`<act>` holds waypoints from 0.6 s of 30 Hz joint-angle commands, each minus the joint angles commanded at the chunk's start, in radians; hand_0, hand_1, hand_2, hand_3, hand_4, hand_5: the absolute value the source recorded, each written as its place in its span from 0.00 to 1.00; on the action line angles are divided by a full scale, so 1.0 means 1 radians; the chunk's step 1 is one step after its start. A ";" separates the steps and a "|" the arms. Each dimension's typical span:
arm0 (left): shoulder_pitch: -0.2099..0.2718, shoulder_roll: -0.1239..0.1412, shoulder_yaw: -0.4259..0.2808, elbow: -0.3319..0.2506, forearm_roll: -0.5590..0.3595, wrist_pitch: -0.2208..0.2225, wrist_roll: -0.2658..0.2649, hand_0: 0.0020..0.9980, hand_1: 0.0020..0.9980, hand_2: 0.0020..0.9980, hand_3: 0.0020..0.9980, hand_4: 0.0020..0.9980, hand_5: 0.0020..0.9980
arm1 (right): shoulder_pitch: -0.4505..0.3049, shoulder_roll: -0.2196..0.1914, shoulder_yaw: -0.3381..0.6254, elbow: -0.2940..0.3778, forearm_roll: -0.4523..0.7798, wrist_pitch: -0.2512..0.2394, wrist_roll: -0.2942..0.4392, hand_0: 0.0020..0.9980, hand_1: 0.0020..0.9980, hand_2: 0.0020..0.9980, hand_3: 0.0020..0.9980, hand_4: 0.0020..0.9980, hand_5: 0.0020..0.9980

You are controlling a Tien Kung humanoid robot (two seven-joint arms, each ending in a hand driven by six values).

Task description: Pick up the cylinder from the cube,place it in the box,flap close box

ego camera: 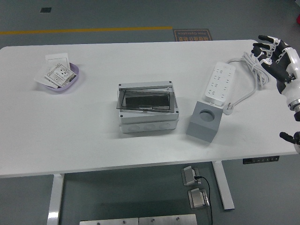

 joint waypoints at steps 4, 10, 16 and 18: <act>0.002 -0.003 -0.010 0.000 0.010 0.000 0.000 0.59 0.63 0.62 0.65 0.73 0.35 | 0.004 0.000 -0.002 0.001 -0.001 0.000 0.000 0.75 0.65 0.68 0.71 0.74 0.34; 0.000 -0.004 0.002 0.000 -0.003 0.000 -0.003 0.58 0.63 0.62 0.65 0.73 0.35 | 0.003 -0.001 0.000 0.009 -0.003 0.001 0.001 0.75 0.65 0.68 0.71 0.74 0.34; -0.003 -0.004 0.013 0.000 -0.012 0.001 -0.004 0.58 0.63 0.62 0.65 0.73 0.35 | 0.008 -0.001 0.003 0.007 -0.006 0.001 0.003 0.75 0.65 0.68 0.71 0.74 0.34; -0.004 -0.004 0.018 0.000 -0.016 0.001 -0.005 0.58 0.63 0.62 0.65 0.73 0.35 | 0.010 0.000 0.003 0.004 -0.006 0.001 0.003 0.75 0.65 0.68 0.71 0.74 0.34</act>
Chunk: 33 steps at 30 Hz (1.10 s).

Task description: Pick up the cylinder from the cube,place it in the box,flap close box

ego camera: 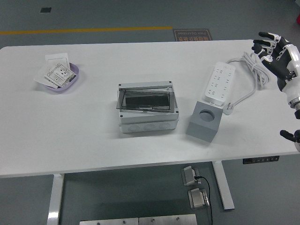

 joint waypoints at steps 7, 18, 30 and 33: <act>0.001 -0.002 0.001 0.000 0.002 0.000 0.001 0.58 0.63 0.62 0.65 0.73 0.35 | 0.013 0.002 0.002 -0.001 0.000 -0.001 0.001 0.75 0.65 0.68 0.72 0.73 0.35; -0.013 0.000 0.017 0.000 -0.008 -0.001 -0.003 0.58 0.63 0.62 0.65 0.73 0.35 | 0.020 -0.012 -0.007 -0.008 -0.001 -0.004 0.001 0.76 0.65 0.68 0.71 0.73 0.35; -0.018 0.008 0.009 0.000 0.007 -0.003 -0.003 0.58 0.63 0.62 0.66 0.73 0.34 | 0.015 -0.019 0.009 -0.012 -0.001 -0.005 0.007 0.75 0.65 0.68 0.71 0.73 0.35; -0.020 0.010 0.010 0.000 0.010 -0.003 -0.005 0.58 0.63 0.62 0.66 0.73 0.35 | 0.016 -0.018 0.010 -0.017 -0.002 -0.005 0.007 0.76 0.65 0.68 0.71 0.73 0.34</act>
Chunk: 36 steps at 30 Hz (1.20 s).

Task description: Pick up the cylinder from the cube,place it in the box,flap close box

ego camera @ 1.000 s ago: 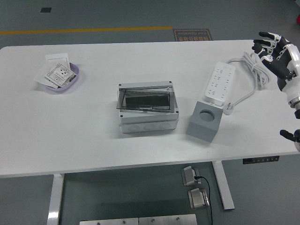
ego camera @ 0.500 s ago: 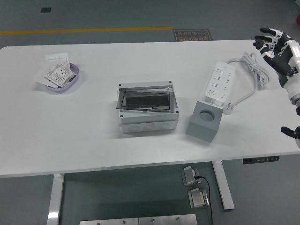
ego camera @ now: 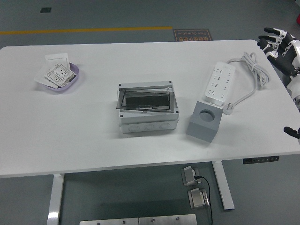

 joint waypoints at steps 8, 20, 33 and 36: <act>-0.001 0.005 0.008 0.000 -0.007 0.000 -0.004 0.58 0.63 0.62 0.66 0.73 0.35 | -0.006 0.005 0.008 -0.005 -0.004 -0.002 0.000 0.75 0.65 0.68 0.72 0.74 0.34; 0.018 0.001 -0.015 0.000 0.002 0.002 -0.002 0.58 0.63 0.62 0.66 0.73 0.35 | -0.007 0.006 0.009 -0.004 -0.005 -0.001 0.001 0.75 0.65 0.68 0.71 0.73 0.32; 0.019 -0.001 -0.037 0.000 0.037 -0.014 -0.005 0.58 0.63 0.62 0.66 0.73 0.35 | -0.008 0.006 0.008 -0.015 -0.013 0.008 -0.003 0.75 0.65 0.68 0.71 0.76 0.36; 0.017 0.000 -0.040 0.000 0.041 -0.016 0.000 0.58 0.63 0.62 0.66 0.73 0.34 | -0.007 0.006 0.007 -0.016 -0.017 0.009 -0.003 0.76 0.65 0.68 0.71 0.76 0.36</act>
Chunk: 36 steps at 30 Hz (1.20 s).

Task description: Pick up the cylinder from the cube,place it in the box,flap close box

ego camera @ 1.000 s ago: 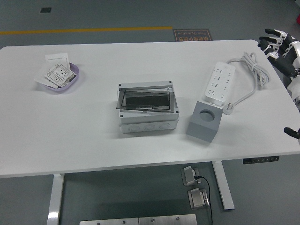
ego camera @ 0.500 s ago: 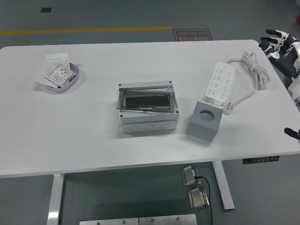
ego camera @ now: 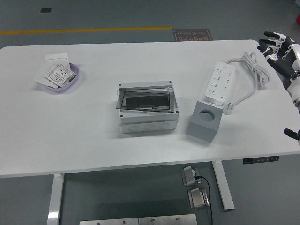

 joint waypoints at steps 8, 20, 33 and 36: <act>-0.009 0.005 0.011 0.000 -0.008 0.000 0.000 0.58 0.63 0.62 0.66 0.73 0.34 | 0.003 0.003 -0.002 -0.001 -0.005 0.001 0.001 0.76 0.65 0.68 0.71 0.76 0.37; -0.011 -0.003 0.009 0.000 0.003 0.000 0.002 0.58 0.63 0.62 0.66 0.73 0.34 | -0.002 0.007 0.007 -0.001 -0.015 0.004 0.003 0.76 0.65 0.67 0.70 0.76 0.37; -0.012 -0.010 0.005 0.000 0.010 0.001 0.000 0.58 0.63 0.62 0.66 0.73 0.35 | 0.003 0.006 -0.005 0.002 -0.021 0.005 0.003 0.76 0.65 0.66 0.69 0.76 0.38; -0.011 -0.013 -0.004 0.000 0.016 0.001 -0.002 0.58 0.63 0.63 0.66 0.74 0.35 | 0.007 0.003 -0.011 0.002 -0.020 0.004 0.005 0.76 0.65 0.66 0.68 0.76 0.38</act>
